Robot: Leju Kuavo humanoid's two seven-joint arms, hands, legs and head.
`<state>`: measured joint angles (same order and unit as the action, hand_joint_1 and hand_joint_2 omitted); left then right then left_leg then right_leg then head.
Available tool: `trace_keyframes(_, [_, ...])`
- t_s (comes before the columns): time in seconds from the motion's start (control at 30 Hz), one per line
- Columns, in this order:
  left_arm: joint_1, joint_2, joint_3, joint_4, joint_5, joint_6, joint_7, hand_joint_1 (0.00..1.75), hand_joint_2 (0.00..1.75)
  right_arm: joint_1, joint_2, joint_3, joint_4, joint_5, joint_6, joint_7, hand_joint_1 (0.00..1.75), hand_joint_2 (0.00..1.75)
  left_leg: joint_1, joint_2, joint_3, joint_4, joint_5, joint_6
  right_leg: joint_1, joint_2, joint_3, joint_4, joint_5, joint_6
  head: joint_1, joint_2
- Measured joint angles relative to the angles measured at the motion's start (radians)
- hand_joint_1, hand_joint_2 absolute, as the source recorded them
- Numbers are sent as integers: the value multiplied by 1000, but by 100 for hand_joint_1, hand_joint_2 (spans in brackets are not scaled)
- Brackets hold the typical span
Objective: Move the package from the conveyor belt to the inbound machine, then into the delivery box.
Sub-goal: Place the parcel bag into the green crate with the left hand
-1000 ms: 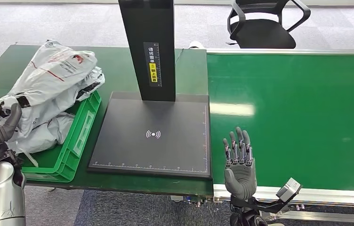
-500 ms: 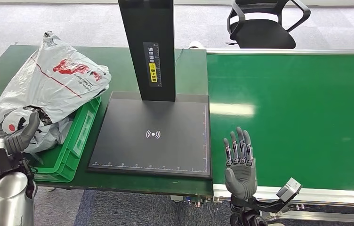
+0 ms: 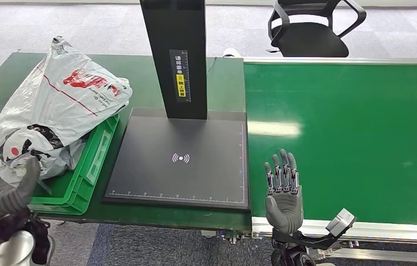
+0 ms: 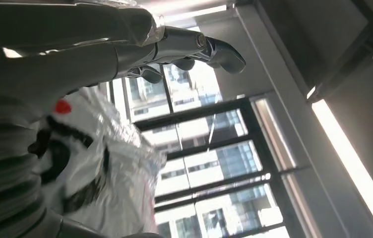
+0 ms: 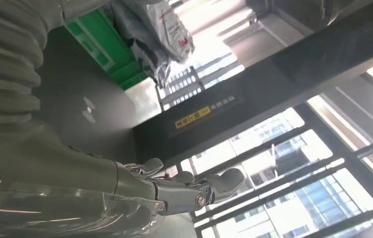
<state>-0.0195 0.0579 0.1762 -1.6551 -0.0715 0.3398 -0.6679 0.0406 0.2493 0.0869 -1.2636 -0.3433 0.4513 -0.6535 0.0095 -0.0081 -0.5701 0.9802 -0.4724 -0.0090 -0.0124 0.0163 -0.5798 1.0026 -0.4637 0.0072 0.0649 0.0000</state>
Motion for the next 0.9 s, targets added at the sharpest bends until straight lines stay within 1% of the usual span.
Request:
trace_keyframes(0.07, [43, -21, -55, -8, -34, -54, 4, 0, 175, 0, 1, -1, -3, 59, -72, -20, 0, 175, 0, 0, 0, 0, 0, 0, 0, 0, 0, 0, 0, 0, 0, 0])
trace_keyframes(0.2, [99, -67, -180, 26, -91, -214, 4, 0, 175, 0, 13, -3, -20, 191, -229, -42, 0, 175, 0, -1, 0, 0, 0, 0, 0, 0, 0, 0, 0, 0, 0, 0])
trace_keyframes(0.3, [110, -97, -242, 81, -91, -315, 4, 0, 175, -1, 23, -4, -26, 243, -287, -42, 0, 175, 0, -1, 0, 0, 0, 0, 0, 0, 1, 0, 0, 0, 0, 0])
trace_keyframes(0.43, [110, -105, -254, 97, -90, -334, 4, 0, 175, -1, 26, -4, -26, 252, -296, -42, 0, 175, 0, -1, 0, 0, 0, 0, 0, 0, 1, 0, 0, 0, 0, 0])
trace_keyframes(0.47, [109, -113, -262, 115, -97, -339, 8, 0, 175, 0, 28, -3, -26, 263, -301, -41, 0, 175, 0, -1, 0, 0, 0, 0, 0, 0, 1, 0, 0, 0, 0, 0])
trace_keyframes(0.6, [107, -199, -311, 264, -164, -366, 49, 0, 175, 3, 52, 39, -15, 407, -372, -37, 0, 175, 0, -1, 0, 0, -1, 0, 0, 0, 1, 0, 0, 0, 0, 0])
trace_keyframes(0.7, [126, -221, -318, 275, -188, -368, 62, 0, 175, 16, 56, 65, -12, 426, -380, -32, 0, 175, 0, -1, 0, 0, -1, 0, 0, 0, 1, 0, 0, 0, 0, 0])
trace_keyframes(0.9, [190, -245, -323, 250, -207, -365, 81, 0, 175, 60, 60, 104, -5, 424, -380, -26, 0, 175, 0, -1, 0, 0, -1, 0, 0, 0, 0, 0, -1, 0, 0, 0])
